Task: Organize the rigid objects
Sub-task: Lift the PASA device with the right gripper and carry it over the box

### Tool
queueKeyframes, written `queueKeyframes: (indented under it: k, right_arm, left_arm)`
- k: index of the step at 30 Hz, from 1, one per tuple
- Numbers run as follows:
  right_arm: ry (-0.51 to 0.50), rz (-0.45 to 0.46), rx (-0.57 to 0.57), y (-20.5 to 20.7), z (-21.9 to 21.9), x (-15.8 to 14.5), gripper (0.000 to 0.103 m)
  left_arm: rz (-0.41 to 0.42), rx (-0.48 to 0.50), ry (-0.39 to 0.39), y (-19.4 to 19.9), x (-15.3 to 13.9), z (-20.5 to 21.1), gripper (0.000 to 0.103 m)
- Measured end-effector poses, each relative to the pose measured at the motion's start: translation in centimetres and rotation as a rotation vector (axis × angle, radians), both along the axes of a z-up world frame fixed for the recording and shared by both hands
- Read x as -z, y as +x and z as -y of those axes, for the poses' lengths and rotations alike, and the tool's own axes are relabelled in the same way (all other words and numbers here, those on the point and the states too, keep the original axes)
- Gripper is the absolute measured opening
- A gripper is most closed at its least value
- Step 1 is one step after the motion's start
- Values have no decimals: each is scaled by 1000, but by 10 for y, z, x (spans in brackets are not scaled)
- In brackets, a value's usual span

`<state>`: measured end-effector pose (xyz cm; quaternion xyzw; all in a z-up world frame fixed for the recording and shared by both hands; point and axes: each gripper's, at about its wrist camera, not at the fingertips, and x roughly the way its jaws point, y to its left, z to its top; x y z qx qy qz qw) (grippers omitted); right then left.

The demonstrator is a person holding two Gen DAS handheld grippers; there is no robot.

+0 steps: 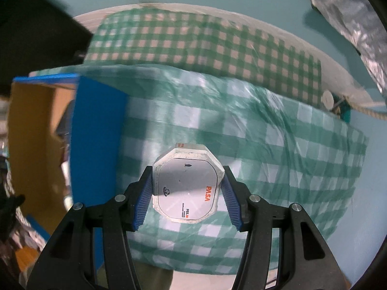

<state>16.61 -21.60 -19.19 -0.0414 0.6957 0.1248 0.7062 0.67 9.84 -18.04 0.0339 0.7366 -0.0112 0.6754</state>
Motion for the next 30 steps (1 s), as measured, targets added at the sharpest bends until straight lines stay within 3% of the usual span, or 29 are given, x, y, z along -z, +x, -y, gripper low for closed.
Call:
queueKeyframes:
  k: [14, 30]
  right_arm:
    - [57, 69, -211, -24, -62, -57, 54]
    - [43, 94, -493, -51, -138, -56, 54]
  left_arm:
    - [6, 0, -2, -3, -1, 0, 7]
    - [8, -2, -7, -3, -1, -2, 7]
